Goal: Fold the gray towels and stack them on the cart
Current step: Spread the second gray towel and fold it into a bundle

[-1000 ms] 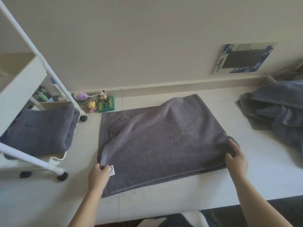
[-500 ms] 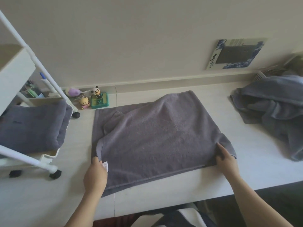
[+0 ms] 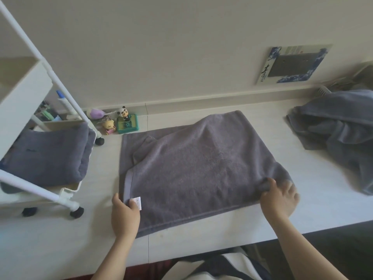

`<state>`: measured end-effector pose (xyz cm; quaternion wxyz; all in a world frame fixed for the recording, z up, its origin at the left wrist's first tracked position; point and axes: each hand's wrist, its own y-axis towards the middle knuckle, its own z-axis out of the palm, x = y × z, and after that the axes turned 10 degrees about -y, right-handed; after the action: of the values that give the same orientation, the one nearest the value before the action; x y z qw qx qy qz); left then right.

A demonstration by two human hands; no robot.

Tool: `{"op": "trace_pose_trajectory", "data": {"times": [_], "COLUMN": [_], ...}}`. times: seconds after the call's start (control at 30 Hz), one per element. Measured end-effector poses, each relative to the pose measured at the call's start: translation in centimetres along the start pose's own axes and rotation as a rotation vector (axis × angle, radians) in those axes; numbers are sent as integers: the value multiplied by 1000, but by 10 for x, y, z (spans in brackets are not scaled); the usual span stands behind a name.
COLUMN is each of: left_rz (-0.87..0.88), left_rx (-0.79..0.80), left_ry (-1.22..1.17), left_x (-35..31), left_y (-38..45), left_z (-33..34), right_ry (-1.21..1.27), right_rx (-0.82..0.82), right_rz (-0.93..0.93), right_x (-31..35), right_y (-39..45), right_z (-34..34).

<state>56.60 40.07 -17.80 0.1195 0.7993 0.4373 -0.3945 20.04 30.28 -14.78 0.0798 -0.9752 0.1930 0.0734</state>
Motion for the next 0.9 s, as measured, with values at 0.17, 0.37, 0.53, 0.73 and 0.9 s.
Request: {"op": "trace_pose_trajectory", "data": {"times": [0.17, 0.37, 0.53, 0.73, 0.9], "left_rz": [40, 250, 438, 699, 657], "left_rx": [-20, 14, -5, 209, 73], "left_ry": [-96, 26, 289, 519, 344], "left_x": [1, 13, 7, 27, 0], "left_y": [-2, 3, 0, 2, 14], "left_z": [-6, -7, 9, 29, 30], "right_ry": [242, 127, 153, 20, 88], "right_rx": [-30, 54, -35, 80, -53], "right_rz": [-288, -262, -416, -536, -436], "right_x": [32, 48, 74, 87, 111], "right_y": [-8, -15, -20, -24, -18], "right_z": [5, 12, 3, 23, 6]}}
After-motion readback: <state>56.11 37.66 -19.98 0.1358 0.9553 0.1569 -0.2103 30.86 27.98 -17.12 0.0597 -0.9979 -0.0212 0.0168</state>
